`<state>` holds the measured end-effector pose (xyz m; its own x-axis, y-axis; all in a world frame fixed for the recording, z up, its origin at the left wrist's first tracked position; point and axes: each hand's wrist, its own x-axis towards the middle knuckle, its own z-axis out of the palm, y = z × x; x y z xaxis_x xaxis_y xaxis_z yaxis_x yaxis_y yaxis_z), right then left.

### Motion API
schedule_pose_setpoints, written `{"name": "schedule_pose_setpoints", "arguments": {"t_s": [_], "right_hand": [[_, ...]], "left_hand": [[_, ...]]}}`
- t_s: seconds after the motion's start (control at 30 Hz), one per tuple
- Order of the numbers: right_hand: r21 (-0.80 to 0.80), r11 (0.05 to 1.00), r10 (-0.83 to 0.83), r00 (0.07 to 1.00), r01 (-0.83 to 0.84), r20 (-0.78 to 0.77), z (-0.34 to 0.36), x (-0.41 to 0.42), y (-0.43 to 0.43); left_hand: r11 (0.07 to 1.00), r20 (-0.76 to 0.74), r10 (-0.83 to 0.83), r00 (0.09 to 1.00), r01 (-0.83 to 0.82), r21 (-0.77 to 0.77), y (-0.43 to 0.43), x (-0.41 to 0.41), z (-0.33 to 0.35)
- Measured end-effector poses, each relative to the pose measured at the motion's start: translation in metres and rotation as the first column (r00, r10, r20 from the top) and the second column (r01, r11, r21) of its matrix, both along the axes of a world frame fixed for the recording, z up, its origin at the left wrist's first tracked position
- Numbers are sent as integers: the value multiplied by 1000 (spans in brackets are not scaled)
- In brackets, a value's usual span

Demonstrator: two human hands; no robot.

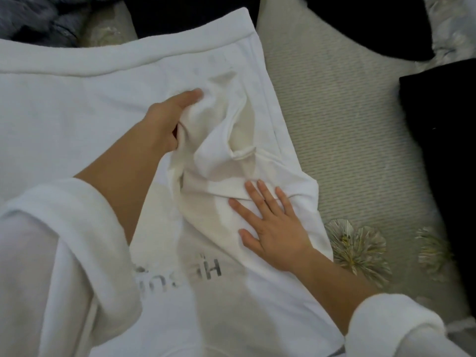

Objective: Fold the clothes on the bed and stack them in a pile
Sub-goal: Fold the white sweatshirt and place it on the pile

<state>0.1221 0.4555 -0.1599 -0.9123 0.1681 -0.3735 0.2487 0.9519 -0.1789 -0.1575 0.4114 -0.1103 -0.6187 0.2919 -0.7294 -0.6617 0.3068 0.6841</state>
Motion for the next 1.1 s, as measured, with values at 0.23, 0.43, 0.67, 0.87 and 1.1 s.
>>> {"name": "schedule_pose_setpoints", "arguments": {"t_s": [0.23,0.43,0.67,0.87,1.1], "right_hand": [[37,998,53,982,-47,-182,11,5,-7],[30,1000,4,992,0,-125,5,-8,-7],[84,977,-185,975,196,-123,0,-15,-1],[53,975,-207,971,214,-120,1,-12,-9],[-36,998,32,950,-46,-310,6,-11,-36]], "left_hand": [[863,-141,248,958,-153,481,-57,-45,42],[945,-81,324,942,-320,61,-128,-66,6],[907,-75,377,923,-352,233,-145,-65,-5],[948,-138,285,948,-259,183,-148,-60,-4],[904,-137,201,970,-130,408,-154,-77,21]]}}
